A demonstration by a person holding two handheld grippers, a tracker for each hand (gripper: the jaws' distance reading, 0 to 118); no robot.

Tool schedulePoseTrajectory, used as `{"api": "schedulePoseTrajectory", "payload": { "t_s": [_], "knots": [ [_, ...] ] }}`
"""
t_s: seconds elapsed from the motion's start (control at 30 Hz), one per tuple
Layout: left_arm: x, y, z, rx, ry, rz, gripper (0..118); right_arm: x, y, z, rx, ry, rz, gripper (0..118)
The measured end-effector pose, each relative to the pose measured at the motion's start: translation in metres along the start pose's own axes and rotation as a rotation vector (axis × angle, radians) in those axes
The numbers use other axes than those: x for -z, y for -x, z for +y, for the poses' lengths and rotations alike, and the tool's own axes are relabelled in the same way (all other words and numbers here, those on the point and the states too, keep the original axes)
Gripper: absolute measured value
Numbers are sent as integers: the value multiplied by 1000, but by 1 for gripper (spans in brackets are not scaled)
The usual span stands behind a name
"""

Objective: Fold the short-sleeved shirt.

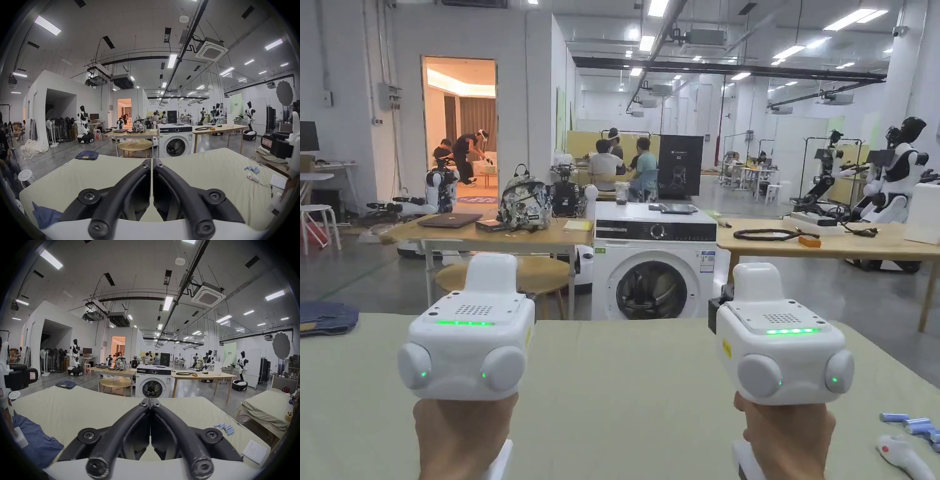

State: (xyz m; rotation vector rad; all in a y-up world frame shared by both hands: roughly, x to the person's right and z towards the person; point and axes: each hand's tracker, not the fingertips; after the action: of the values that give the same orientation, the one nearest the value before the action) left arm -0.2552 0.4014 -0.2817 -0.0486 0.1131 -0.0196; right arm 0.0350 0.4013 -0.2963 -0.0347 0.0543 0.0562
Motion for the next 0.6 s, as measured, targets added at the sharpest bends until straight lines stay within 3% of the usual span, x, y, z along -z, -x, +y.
{"api": "schedulePoseTrajectory", "payload": {
  "t_s": [0.6],
  "knots": [
    [-2, -1, 3, -6, -10, -4, 0, 6, -7, 1, -6, -18, -3, 0]
  ]
}}
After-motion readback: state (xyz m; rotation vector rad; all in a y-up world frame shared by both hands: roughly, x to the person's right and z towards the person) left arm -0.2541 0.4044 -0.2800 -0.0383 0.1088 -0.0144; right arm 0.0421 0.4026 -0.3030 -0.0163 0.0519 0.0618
